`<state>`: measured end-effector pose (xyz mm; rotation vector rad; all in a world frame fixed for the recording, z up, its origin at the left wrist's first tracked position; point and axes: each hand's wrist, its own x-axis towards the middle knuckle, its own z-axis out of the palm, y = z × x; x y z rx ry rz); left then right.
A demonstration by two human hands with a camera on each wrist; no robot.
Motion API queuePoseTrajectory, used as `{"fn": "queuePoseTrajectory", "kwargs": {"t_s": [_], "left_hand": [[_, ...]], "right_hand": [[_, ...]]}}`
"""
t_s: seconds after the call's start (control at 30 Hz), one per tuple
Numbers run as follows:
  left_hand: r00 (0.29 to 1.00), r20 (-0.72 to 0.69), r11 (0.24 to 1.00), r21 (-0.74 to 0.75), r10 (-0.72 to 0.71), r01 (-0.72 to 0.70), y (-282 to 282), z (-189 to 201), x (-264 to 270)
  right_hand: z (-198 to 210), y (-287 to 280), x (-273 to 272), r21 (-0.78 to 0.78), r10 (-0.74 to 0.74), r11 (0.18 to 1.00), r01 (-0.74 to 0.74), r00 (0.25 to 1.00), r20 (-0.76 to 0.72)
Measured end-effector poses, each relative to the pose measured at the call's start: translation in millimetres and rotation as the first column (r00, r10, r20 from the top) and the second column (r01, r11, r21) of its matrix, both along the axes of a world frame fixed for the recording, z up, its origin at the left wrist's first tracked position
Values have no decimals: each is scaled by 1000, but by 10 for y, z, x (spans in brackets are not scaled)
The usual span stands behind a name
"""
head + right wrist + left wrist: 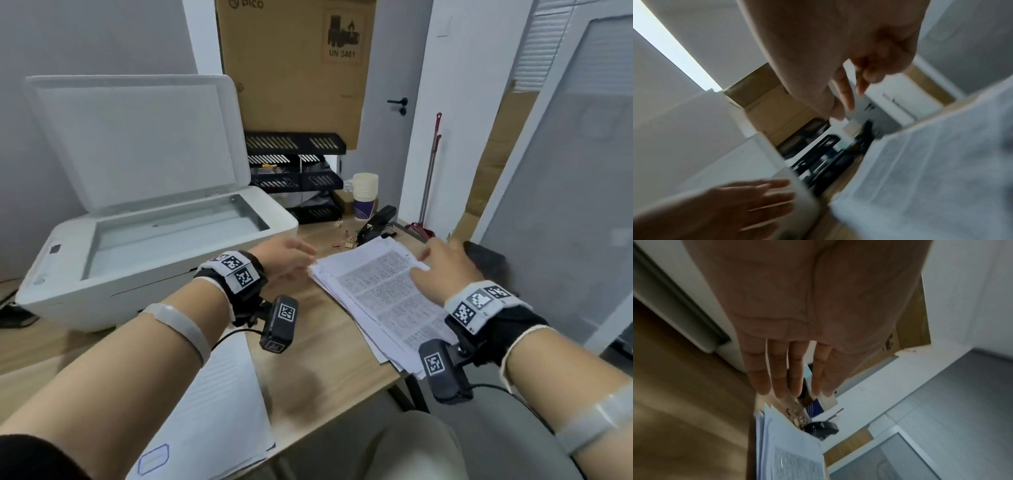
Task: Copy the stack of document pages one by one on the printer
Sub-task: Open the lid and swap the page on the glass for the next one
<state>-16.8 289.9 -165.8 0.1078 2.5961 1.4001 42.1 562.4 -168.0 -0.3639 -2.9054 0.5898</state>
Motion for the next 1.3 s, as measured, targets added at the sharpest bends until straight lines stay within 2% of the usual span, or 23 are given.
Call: {"fn": "queuePoseTrajectory", "kwargs": {"t_s": [0.07,0.13,0.2,0.27,0.33,0.37,0.47,0.57,0.7,0.8,0.9,1.07,1.2,1.3], "left_hand": [[997,49,997,53,59,-62,-299,-37,136],[989,99,991,75,108,-115,-619,-80,300],[977,120,984,17,175,-179,-958,-141,479],[963,128,968,-114,239,-225,-1265,-200,666],[957,144,936,-285,253,-205,-1514,-252,850],[955,150,919,-345,256,-192,-1605,-265,932],[944,177,887,-424,278,-182,-1779,-294,1111],[921,211,907,-344,328,-244,-1840,-325,1226],[900,165,892,-290,404,-347,-1905,-363,1337],[887,142,880,-270,439,-392,-1972,-377,1412],[876,89,853,-292,475,-433,-2020,-386,1467],[819,83,801,-285,567,-526,-2129,-453,1502],[763,89,758,-233,640,-609,-2200,-515,1500],[718,107,726,-119,687,-677,-2213,-557,1503]], "right_hand": [[-13,-485,9,-200,238,956,-215,967,97],[-98,-1007,49,-387,446,853,-351,875,190],[-249,-1486,95,-476,560,782,-402,788,256],[-451,-1850,112,-549,605,738,-392,745,282],[-631,-2081,99,-580,617,720,-381,734,285],[-692,-2154,75,-548,612,738,-395,734,295],[-738,-2286,21,-406,599,790,-459,720,351],[-743,-2395,2,-360,590,803,-475,720,367],[-724,-2446,29,-432,675,725,-536,679,288],[-687,-2414,-15,-357,687,722,-593,680,258],[-663,-2364,-67,-338,679,731,-593,683,269],[-700,-2279,-112,-420,652,745,-518,697,298],[-733,-2200,-141,-472,653,733,-490,700,288],[-742,-2149,-169,-435,655,734,-523,715,245]]}}
